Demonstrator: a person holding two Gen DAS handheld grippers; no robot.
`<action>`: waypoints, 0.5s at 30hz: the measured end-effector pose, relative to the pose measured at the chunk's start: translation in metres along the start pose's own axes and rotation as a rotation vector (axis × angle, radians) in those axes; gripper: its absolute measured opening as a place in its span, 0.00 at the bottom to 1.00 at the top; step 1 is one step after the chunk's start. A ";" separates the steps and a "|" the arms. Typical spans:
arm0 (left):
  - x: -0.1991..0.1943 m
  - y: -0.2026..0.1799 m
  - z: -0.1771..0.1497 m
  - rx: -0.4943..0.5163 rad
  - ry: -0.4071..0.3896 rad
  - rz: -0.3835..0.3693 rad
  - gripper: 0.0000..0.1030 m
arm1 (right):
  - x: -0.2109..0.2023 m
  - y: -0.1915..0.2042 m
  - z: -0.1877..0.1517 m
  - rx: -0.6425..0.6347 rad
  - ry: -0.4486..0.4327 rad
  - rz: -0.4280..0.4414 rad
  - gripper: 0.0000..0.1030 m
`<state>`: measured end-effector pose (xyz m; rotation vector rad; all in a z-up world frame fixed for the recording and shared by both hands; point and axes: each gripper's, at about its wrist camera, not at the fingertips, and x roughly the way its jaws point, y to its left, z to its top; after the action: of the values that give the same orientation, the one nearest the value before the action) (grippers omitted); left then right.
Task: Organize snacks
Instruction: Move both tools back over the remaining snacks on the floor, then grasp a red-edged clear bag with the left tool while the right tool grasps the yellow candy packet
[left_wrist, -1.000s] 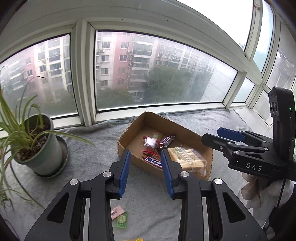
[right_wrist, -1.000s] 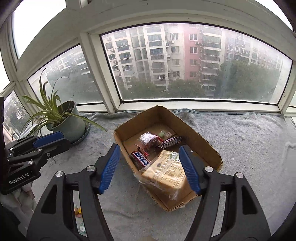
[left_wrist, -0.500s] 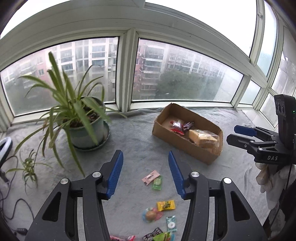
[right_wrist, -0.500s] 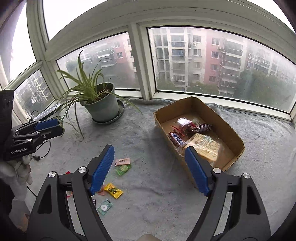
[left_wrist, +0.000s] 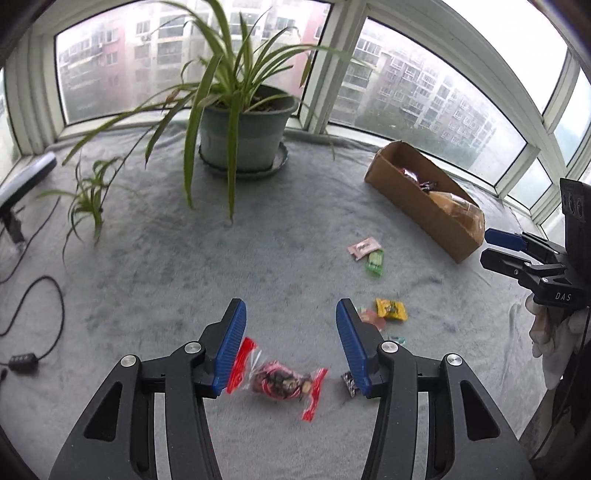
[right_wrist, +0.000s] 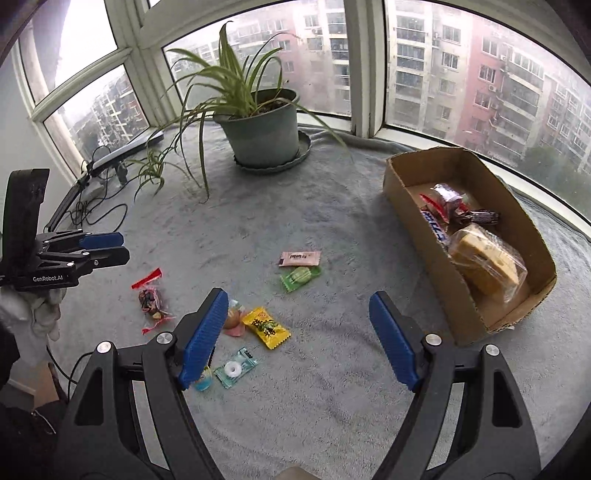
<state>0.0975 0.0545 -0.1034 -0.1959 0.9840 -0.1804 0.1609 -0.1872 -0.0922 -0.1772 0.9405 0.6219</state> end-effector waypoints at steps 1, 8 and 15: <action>0.002 0.003 -0.006 -0.017 0.014 -0.006 0.48 | 0.005 0.003 -0.001 -0.014 0.013 0.005 0.79; 0.012 0.012 -0.040 -0.101 0.093 -0.023 0.48 | 0.045 0.017 -0.013 -0.108 0.122 0.047 0.72; 0.028 0.021 -0.055 -0.160 0.147 -0.029 0.49 | 0.084 0.020 -0.022 -0.187 0.226 0.048 0.62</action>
<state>0.0680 0.0634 -0.1602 -0.3478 1.1432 -0.1441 0.1703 -0.1443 -0.1698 -0.3991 1.1066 0.7455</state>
